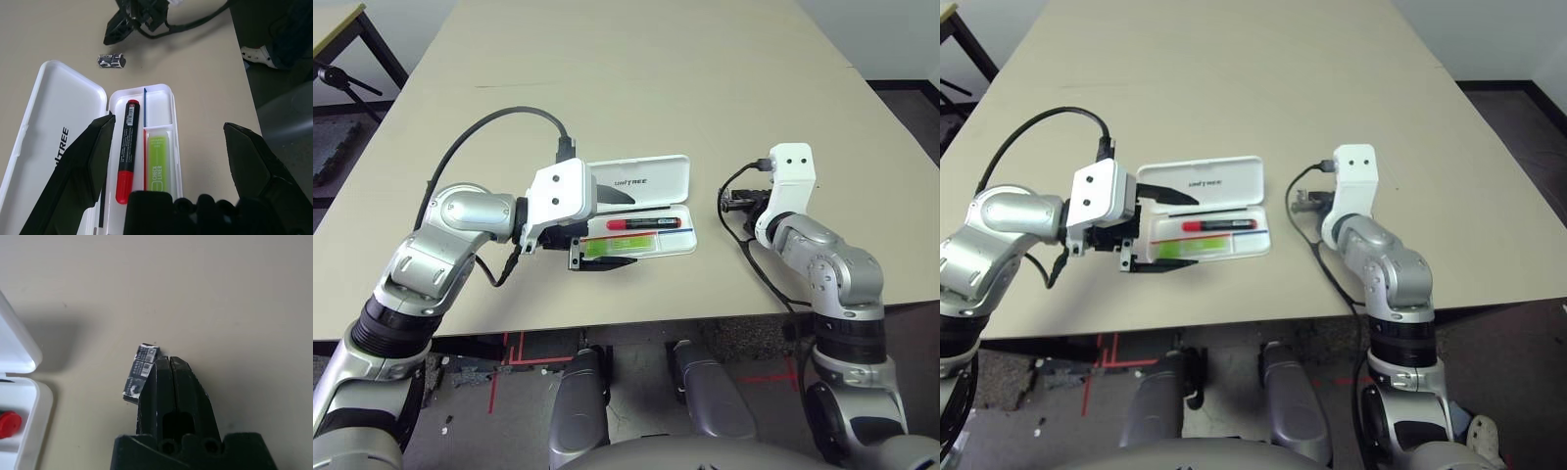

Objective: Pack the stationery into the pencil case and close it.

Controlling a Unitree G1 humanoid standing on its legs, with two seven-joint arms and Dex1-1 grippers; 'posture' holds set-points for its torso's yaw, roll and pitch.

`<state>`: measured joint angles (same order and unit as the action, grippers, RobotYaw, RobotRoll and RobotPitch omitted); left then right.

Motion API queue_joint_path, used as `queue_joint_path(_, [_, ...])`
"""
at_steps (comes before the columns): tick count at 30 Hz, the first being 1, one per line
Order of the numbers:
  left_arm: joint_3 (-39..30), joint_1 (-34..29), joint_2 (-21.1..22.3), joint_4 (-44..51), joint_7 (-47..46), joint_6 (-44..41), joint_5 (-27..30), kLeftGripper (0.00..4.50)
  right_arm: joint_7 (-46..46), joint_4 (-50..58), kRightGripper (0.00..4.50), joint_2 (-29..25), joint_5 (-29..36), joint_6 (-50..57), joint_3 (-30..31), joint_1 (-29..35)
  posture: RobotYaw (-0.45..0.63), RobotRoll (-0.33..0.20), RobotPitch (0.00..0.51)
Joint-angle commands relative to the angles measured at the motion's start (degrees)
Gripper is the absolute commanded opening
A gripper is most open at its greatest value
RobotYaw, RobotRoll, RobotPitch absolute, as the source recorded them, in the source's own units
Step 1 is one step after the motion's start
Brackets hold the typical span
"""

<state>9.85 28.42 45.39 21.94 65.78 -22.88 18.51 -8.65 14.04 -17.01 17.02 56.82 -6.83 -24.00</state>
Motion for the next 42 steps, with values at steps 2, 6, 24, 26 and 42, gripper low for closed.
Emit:
queue_joint_path(2, [-0.4,-0.9,0.5,1.2,0.4,-0.2,0.9,4.50,-6.3,1.6,0.03,-6.1,1.0,0.8,1.6,-0.2,-0.22,0.000,0.186])
queue_joint_path(6, [-0.4,-0.9,0.5,1.3,0.3,-0.3,0.8,4.50,-10.0,0.5,0.03,-10.7,1.6,0.8,1.3,-1.4,-0.22,0.000,0.186])
queue_joint_path(24, [-0.4,-1.3,1.1,2.9,0.2,-2.0,1.2,4.50,6.2,1.4,4.45,9.1,0.4,1.0,-3.2,-1.8,-0.21,0.000,0.198])
queue_joint_path(26, [-0.3,-1.2,1.1,2.8,0.2,-2.0,1.2,4.50,6.5,0.4,4.45,9.7,0.4,0.5,-3.2,-1.7,-0.21,0.000,0.198])
queue_joint_path(42, [-0.2,-1.3,0.7,3.4,-0.4,-2.4,1.1,4.50,6.3,-6.7,4.45,11.6,0.5,1.0,-2.3,-1.4,-0.19,0.000,0.200])
